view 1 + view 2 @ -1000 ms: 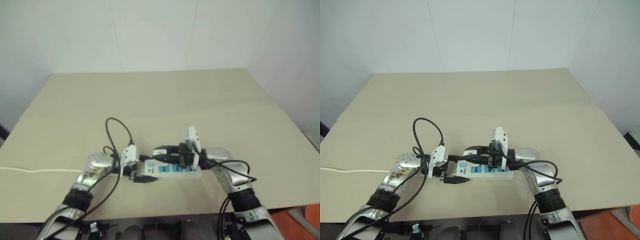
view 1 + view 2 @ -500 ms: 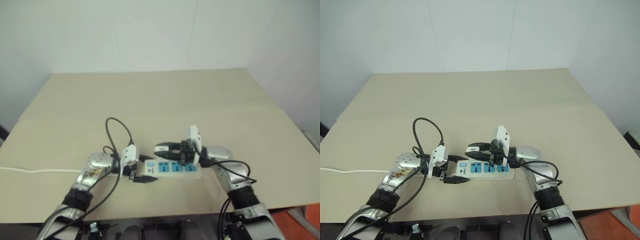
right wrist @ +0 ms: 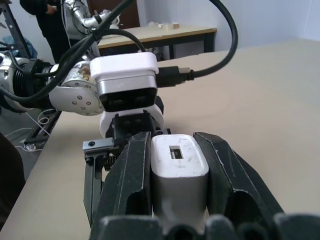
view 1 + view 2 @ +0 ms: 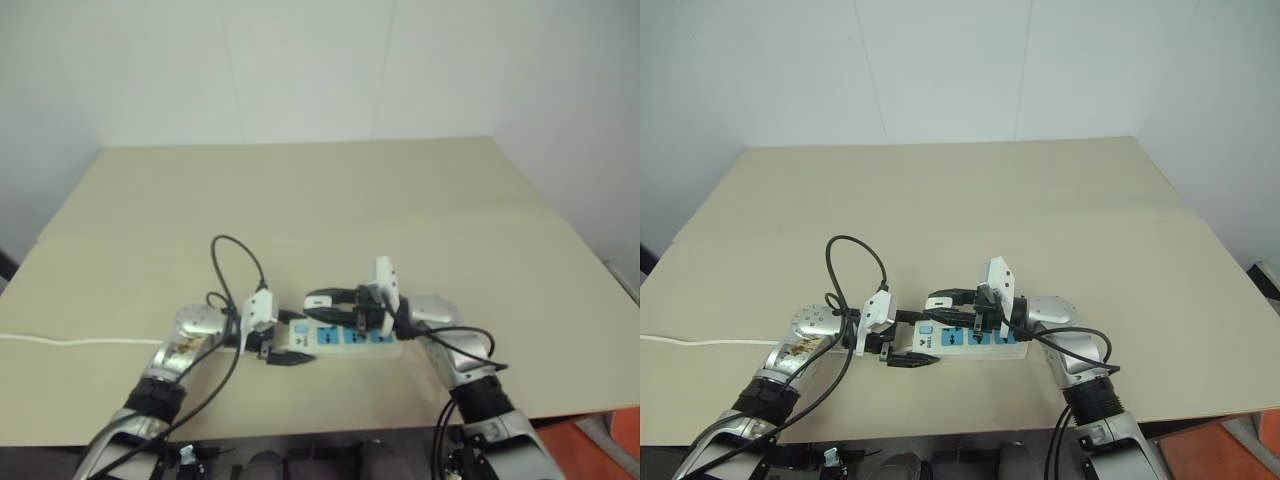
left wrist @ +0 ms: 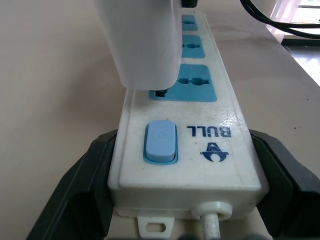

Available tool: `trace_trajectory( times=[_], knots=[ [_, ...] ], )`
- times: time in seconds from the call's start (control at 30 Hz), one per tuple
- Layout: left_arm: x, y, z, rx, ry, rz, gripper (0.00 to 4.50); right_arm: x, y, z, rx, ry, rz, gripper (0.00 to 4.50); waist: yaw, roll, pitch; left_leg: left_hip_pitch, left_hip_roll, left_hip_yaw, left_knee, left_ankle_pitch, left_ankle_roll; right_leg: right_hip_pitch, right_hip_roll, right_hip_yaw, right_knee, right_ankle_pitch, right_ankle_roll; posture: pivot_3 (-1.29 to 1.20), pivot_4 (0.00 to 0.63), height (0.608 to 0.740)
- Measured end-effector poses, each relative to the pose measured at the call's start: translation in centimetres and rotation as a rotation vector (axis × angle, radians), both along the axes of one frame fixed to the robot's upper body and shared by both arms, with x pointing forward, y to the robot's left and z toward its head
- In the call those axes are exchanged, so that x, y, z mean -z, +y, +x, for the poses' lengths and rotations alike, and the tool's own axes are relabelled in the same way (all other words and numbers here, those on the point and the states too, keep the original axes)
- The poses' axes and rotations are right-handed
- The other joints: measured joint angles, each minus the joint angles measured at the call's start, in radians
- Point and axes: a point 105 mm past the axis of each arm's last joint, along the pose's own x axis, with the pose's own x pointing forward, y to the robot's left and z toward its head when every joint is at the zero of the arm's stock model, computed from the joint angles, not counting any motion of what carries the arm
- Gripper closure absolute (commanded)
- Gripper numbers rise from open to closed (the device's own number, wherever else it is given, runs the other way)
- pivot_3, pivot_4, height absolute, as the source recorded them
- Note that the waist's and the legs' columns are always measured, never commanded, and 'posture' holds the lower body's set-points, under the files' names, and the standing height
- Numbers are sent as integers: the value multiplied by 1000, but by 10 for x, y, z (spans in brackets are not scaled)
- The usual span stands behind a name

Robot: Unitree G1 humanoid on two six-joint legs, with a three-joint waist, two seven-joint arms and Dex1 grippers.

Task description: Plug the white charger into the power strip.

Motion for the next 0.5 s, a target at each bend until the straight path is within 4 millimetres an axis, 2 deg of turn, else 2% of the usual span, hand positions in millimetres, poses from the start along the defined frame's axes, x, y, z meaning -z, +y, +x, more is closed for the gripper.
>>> trace_trajectory(
  times=[0.5],
  knots=[
    [0,0,1,-3,1,2,1190,13,-7,-1,-10,-60,-34,3373,1,0,0,1,0,0,0,0,0,1,0,0,0,0,0,0,150,740]
  ],
)
